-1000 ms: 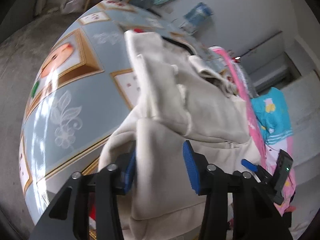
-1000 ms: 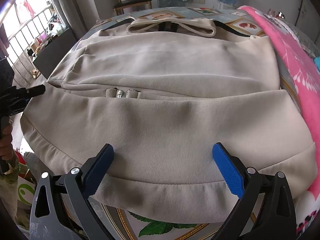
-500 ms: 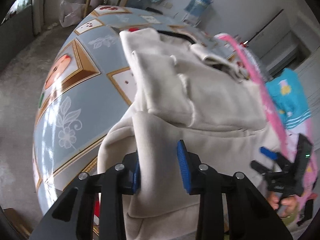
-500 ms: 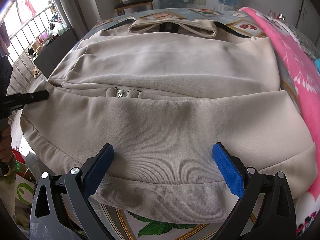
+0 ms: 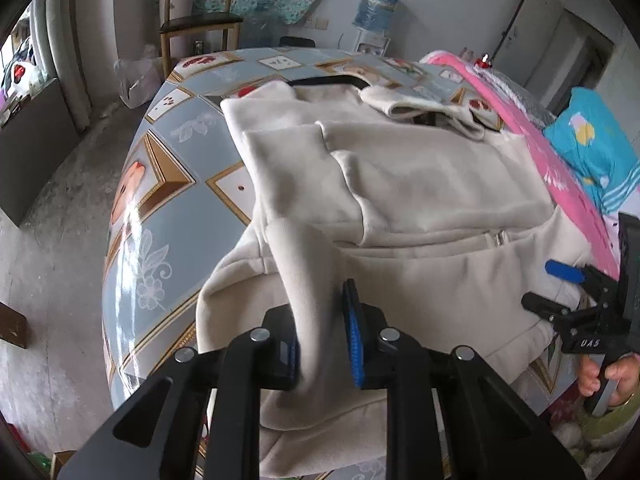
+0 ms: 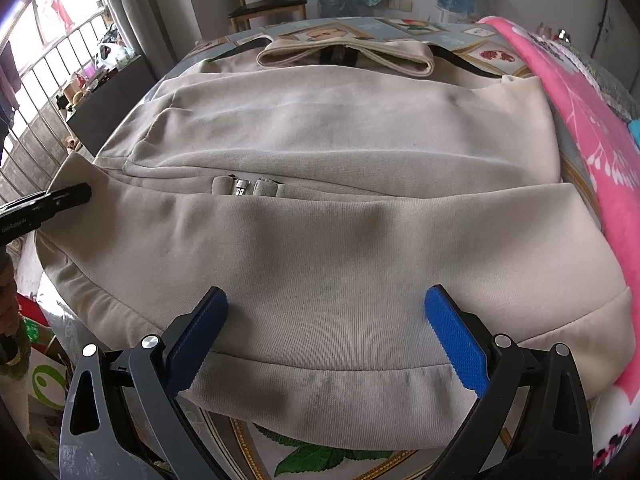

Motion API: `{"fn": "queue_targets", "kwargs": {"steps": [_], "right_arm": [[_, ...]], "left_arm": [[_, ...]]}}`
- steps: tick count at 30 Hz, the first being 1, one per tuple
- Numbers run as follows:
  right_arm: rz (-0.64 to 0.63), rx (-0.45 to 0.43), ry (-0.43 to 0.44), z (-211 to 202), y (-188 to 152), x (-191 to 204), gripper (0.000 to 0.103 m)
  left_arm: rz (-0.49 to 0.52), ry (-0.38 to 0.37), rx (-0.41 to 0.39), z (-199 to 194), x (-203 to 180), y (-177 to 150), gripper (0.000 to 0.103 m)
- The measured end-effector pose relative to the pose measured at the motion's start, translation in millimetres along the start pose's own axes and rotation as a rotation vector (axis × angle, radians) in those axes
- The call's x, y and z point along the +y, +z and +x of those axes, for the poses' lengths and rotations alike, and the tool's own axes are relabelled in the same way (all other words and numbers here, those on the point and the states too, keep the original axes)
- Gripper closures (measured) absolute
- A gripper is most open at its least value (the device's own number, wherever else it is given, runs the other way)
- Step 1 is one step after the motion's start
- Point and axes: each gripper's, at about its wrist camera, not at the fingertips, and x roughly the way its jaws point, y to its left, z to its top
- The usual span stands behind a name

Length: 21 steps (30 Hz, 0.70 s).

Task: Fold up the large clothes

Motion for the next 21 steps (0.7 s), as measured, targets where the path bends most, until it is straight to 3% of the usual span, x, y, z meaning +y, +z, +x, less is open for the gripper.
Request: {"fn": "queue_targets", "kwargs": {"steps": [4, 21], "right_arm": [[0.0, -0.002, 0.0, 0, 0, 0, 0.007], [0.003, -0.015, -0.004, 0, -1, -1, 0.007]], "left_arm": [[0.012, 0.046, 0.031, 10, -2, -2, 0.084], [0.071, 0.16, 0.025, 14, -18, -4, 0.084]]}}
